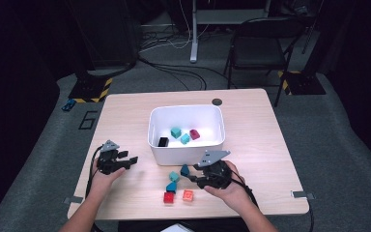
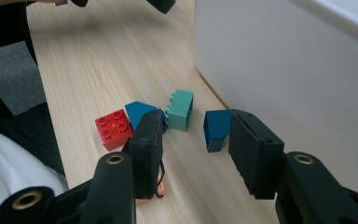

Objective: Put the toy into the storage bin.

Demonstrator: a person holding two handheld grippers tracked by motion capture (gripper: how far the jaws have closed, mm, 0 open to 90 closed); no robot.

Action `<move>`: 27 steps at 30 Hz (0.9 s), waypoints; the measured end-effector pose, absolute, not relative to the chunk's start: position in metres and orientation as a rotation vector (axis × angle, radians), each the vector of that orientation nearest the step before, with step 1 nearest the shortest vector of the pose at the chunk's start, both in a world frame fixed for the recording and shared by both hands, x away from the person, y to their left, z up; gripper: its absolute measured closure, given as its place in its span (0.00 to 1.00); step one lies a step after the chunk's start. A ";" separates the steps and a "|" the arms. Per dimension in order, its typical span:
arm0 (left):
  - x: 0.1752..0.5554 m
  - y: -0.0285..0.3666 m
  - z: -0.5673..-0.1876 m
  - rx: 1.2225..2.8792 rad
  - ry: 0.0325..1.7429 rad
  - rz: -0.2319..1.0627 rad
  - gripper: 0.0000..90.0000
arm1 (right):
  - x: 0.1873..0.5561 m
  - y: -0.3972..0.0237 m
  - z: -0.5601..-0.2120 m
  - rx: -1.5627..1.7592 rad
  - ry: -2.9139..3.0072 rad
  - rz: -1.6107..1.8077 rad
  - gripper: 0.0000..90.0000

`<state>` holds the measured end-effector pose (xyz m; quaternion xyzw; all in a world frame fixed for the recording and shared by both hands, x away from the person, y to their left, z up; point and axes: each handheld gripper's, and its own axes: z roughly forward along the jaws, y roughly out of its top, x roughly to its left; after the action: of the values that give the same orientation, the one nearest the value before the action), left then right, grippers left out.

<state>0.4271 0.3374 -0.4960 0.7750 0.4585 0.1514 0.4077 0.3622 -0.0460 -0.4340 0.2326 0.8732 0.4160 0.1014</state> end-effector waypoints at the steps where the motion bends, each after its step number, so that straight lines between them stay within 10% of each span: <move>1: 0.427 0.337 -0.496 1.954 1.156 0.382 0.45 | 0.362 -0.046 -0.437 0.686 2.582 1.226 0.60; 27: 0.428 0.337 -0.496 1.953 1.155 0.383 0.45 | 0.352 -0.031 -0.483 0.639 2.699 1.144 0.54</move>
<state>0.4275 0.3374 -0.4957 0.7749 0.4582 0.1521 0.4080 0.3525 -0.0305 -0.4834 0.2124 0.8974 0.3803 0.0705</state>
